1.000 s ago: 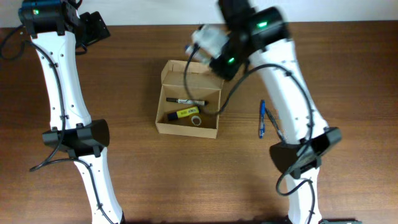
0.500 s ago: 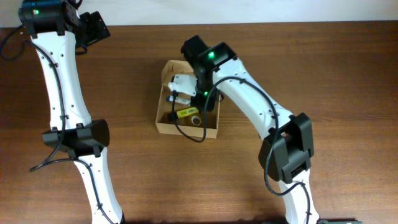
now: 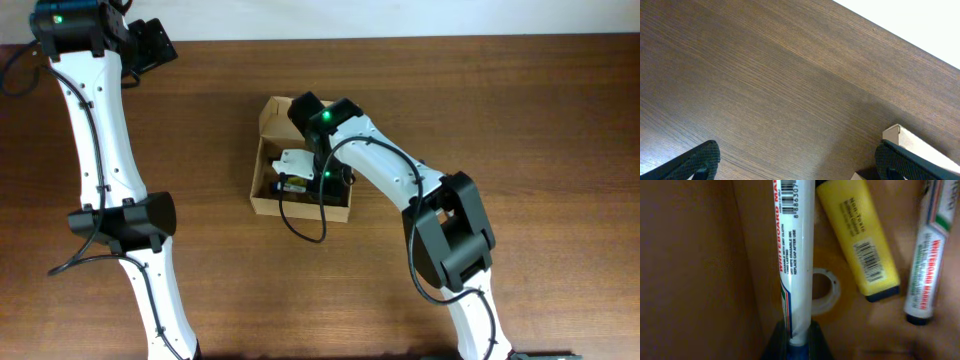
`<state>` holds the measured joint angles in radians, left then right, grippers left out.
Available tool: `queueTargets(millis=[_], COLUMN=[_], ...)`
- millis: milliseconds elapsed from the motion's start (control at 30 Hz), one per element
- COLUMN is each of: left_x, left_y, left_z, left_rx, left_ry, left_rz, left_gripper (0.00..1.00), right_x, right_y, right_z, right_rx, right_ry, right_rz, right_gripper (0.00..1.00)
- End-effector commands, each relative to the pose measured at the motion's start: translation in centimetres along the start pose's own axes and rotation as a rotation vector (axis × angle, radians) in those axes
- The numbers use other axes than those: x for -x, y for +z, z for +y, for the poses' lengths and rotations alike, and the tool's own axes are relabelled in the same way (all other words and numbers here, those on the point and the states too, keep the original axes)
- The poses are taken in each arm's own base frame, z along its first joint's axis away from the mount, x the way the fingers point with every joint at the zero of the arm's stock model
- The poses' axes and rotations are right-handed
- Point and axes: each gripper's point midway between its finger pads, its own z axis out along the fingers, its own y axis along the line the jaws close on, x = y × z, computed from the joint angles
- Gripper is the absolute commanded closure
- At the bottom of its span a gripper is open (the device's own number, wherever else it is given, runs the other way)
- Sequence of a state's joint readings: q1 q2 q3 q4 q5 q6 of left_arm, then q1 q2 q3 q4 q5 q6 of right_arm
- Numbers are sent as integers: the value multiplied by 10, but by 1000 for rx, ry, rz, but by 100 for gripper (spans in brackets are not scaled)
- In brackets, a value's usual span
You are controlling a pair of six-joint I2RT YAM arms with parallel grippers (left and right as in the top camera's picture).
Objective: Pack container
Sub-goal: 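Place the blue-capped marker into the box and release it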
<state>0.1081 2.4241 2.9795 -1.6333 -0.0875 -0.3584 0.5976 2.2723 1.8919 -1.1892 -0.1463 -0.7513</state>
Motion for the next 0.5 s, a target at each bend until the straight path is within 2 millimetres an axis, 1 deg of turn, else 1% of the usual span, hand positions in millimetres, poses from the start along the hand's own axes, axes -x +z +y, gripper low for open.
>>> queueTargets(millis=[0,33,100,133,200,300,333,367,433,467], left_x=[4,4,4,4,4,4,4,4,4,4], left_y=[-3,-3,-3,-3,-3,-3,-3,-3,-3,-3], left_z=[4,4,4,4,4,4,4,4,4,4], left_rx=[11,11,11,11,11,11,11,11,11,11], left_ry=[4,4,4,4,4,4,4,4,4,4], left_rz=[-19,-19,-19,-19,-19,-19,-19,-19,-19,-19], left_gripper=[0,0,0,0,0,0,0,0,0,0], right_x=[3,4,7,8,13,19,20,19,13,7], right_y=[0,-3,-15,-23,-46,-94,-117,-135,-178,-194], right_z=[-1,-3,-10,-13,-21,-29,-32,-33,-33,-32], right_rx=[-5,-18,-59,-80,-138,-238,-286,-324,-408,-437], right_ry=[38,62,115,130,170,230,256,277,309,319], right_rz=[-3,-4,-10,-14,-38,-93,-122,-146,-202,-222], right_gripper=[55,53,46,45,45,44,44,43,40,40])
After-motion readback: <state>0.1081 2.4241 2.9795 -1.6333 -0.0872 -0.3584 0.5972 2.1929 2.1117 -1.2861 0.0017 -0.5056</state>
